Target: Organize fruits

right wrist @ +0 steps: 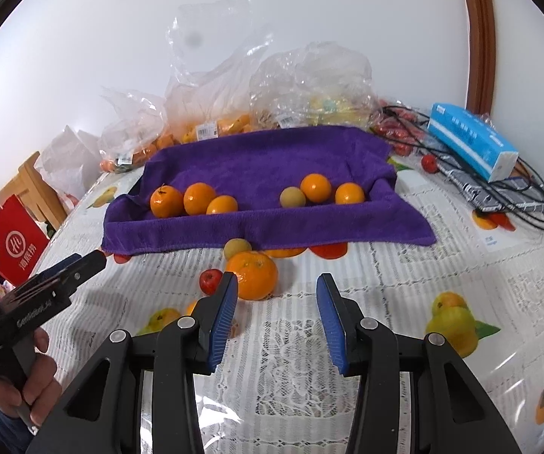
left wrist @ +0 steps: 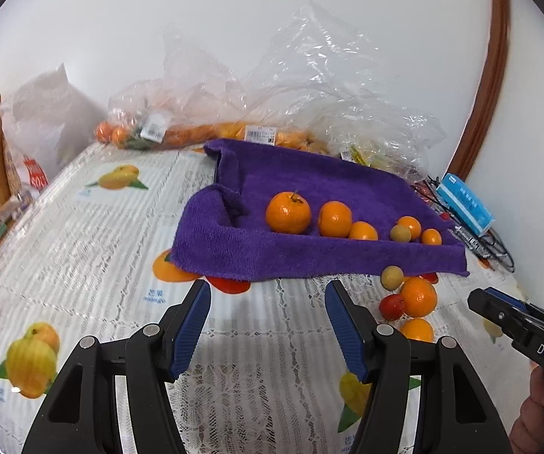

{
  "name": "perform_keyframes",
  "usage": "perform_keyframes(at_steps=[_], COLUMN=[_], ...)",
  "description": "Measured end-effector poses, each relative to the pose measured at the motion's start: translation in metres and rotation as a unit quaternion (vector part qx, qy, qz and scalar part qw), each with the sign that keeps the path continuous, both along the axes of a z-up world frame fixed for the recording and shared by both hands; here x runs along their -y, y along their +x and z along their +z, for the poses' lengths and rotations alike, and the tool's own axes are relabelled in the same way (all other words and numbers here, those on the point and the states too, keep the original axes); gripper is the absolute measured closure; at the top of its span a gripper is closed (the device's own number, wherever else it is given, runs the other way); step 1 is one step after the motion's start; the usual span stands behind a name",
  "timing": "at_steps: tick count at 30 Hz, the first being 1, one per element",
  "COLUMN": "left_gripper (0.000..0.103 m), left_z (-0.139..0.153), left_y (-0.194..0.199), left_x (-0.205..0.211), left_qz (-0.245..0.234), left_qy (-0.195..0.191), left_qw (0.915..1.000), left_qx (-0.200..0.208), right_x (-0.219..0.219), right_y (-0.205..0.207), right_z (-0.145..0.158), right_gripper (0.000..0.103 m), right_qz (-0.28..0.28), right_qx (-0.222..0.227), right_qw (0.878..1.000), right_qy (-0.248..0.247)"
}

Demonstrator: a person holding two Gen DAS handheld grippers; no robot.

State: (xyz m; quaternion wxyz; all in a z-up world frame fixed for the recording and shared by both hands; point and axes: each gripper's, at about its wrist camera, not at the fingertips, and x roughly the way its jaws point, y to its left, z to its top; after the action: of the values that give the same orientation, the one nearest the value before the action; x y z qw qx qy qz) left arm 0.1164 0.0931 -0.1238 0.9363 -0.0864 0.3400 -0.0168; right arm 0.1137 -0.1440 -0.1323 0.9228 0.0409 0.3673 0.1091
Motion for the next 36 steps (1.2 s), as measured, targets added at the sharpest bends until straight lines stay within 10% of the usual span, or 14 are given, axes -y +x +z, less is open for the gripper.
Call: perform_keyframes(at_steps=[36], left_gripper=[0.042], left_z=[-0.021], left_y=[0.017], left_x=[0.002], left_qz=[-0.046], left_qy=[-0.047], left_qw=[0.9949], left_qx=[-0.076], right_x=[-0.015], right_y=[0.052], right_z=[-0.033], right_gripper=[0.06], right_qz=[0.045], right_qx=[-0.026], right_qw=[0.998], right_qy=[-0.017])
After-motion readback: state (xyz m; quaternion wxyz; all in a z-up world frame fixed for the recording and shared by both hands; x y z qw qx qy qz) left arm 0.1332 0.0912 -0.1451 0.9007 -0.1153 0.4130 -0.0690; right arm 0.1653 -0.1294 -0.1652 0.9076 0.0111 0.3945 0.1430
